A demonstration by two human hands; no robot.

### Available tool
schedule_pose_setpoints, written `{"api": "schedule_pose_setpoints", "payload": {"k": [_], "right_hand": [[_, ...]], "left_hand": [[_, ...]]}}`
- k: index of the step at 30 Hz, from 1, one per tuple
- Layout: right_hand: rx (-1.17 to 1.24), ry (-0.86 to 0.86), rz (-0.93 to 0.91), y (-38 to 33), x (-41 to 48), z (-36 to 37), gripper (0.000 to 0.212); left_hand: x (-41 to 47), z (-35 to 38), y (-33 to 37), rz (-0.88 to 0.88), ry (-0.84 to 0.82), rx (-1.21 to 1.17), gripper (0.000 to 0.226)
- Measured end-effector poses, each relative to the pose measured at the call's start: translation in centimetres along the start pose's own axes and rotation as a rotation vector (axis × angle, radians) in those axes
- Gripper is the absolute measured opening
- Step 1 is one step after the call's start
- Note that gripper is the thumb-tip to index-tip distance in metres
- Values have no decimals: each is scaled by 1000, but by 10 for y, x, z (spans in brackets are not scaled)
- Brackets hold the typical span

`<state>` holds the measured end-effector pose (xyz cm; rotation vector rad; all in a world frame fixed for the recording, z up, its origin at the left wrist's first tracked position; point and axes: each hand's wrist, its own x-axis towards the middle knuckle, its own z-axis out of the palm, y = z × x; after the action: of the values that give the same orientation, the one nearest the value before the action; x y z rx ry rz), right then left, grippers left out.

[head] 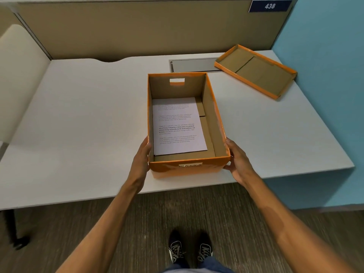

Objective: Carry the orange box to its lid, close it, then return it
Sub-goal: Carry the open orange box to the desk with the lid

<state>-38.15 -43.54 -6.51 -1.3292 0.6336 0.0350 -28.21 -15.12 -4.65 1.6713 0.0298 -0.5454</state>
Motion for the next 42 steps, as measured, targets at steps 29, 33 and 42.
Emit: {"api": "schedule_pose_setpoints", "payload": {"k": [29,33,42], "right_hand": [[-543,376,-382,-50,-7,-88,38],[-550,355,-417,-62,4,-124,35],[-621,272,-470,-101,50,-218,33]], "left_hand": [[-10,117,86,460,132,680,71],[-5,169,95,497,62,613,59],[22,295,124,516,51,568,53]]}}
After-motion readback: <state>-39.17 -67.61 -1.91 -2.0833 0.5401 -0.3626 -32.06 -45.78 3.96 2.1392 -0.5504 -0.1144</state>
